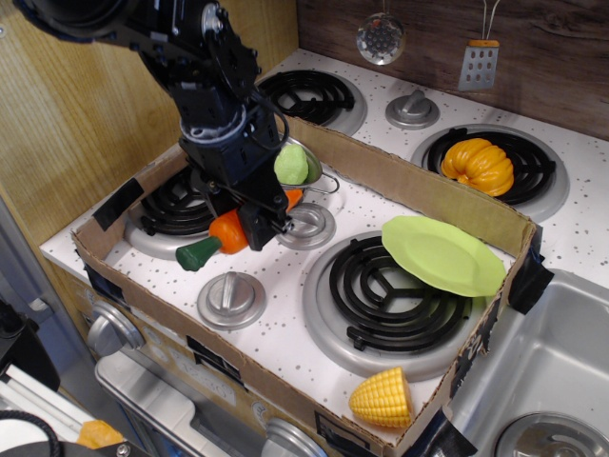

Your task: Take carrot off plate

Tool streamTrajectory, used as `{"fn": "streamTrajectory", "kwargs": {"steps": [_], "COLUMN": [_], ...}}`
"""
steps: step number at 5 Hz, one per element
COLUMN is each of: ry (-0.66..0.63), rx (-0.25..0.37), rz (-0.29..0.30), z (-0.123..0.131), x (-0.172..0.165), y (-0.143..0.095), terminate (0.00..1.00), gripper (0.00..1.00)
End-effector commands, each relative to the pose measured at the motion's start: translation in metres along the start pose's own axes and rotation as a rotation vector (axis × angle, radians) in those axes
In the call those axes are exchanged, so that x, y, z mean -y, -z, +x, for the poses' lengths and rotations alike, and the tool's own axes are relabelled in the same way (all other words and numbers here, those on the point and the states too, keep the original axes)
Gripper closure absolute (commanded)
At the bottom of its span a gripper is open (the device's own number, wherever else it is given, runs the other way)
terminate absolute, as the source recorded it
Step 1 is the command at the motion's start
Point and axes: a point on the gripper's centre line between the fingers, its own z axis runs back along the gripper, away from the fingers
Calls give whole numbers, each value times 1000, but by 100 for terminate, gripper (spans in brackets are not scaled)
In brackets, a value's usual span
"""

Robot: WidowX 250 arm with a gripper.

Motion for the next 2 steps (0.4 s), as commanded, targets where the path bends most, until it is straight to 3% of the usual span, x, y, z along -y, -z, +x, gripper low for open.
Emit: {"fn": "streamTrajectory", "kwargs": {"steps": [1,2], "ry": [88,83], "rx": [27,30], "rz": [-17,-10], "z": [4,-1], "x": [-15,-18], "y": [10,16], "terminate": [0,0], "gripper": [100,100]}}
